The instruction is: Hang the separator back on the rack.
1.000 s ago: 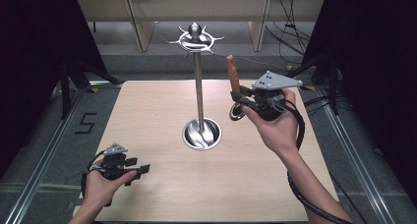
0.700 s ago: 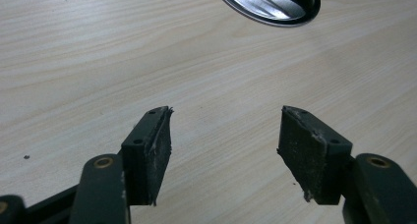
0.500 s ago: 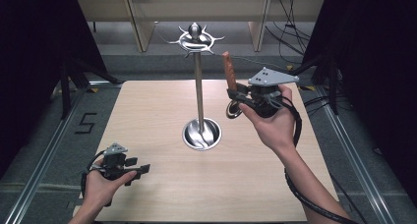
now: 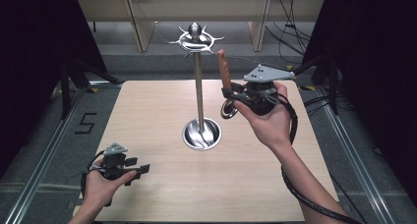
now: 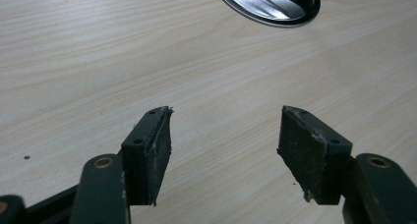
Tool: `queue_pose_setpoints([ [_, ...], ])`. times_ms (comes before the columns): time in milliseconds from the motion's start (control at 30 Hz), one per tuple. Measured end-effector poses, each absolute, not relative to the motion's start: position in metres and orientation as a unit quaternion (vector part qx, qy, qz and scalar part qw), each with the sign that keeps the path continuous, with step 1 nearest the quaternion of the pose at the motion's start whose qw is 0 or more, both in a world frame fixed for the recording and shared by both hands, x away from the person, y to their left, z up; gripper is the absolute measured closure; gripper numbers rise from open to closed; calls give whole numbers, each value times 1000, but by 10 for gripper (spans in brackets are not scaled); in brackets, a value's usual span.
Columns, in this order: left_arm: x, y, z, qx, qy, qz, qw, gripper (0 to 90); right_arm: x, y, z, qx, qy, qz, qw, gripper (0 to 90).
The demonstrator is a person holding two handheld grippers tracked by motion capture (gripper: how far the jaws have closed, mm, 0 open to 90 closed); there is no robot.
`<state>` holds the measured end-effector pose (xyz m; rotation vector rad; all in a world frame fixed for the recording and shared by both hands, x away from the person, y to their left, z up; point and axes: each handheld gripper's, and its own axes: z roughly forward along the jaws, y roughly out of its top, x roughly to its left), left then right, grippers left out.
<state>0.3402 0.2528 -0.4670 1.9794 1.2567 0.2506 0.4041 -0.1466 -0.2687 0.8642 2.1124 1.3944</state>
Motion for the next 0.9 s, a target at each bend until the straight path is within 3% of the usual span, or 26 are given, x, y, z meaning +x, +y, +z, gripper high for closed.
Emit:
queue_pose_setpoints([
  [900, 340, 252, -468, 771, 496, 98, 388, 365, 408, -137, -262, 331, 768, 503, 217, 696],
])
